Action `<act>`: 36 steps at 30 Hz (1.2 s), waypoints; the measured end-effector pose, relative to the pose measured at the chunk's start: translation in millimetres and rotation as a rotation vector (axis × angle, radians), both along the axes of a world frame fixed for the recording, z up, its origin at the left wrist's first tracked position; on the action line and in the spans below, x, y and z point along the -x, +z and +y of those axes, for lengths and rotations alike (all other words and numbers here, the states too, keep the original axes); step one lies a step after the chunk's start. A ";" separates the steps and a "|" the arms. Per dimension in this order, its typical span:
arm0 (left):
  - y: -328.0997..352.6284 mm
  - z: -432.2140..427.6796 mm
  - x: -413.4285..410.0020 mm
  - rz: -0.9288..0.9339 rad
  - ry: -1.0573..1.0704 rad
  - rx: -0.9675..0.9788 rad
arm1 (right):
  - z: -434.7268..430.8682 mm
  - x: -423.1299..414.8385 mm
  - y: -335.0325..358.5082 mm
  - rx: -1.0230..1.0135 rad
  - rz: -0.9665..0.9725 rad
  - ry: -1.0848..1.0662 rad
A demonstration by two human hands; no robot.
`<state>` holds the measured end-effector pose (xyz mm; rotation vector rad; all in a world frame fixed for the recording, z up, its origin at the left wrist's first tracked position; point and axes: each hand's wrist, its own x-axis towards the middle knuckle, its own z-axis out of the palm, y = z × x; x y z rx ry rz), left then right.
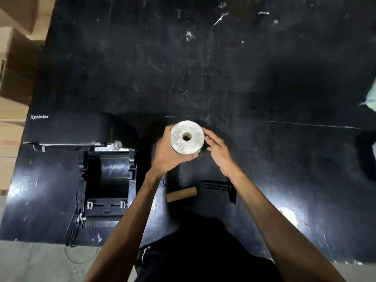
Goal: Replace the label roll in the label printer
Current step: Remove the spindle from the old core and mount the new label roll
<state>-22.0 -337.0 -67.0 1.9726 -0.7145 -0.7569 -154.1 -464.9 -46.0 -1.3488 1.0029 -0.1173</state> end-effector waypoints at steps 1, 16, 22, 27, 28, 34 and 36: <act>3.7 -3.6 0.5 0.037 0.055 -0.018 | -4.6 -2.9 3.9 -0.009 0.003 -0.012; 102.0 19.8 48.3 0.907 0.437 0.294 | 32.8 42.4 113.6 0.575 -0.095 0.148; 121.8 44.5 63.5 0.994 0.371 0.291 | 67.4 52.3 130.8 0.768 -0.148 0.127; 126.2 60.8 73.8 0.997 0.340 0.265 | 82.6 61.0 145.3 0.862 -0.132 0.164; 128.1 63.1 76.1 0.993 0.347 0.256 | 84.7 62.4 147.5 0.855 -0.128 0.167; 131.4 74.8 84.2 0.939 0.360 0.212 | 88.6 60.6 153.0 0.729 -0.050 0.157; 129.7 77.4 84.5 0.911 0.367 0.196 | 89.8 59.6 154.8 0.671 -0.027 0.170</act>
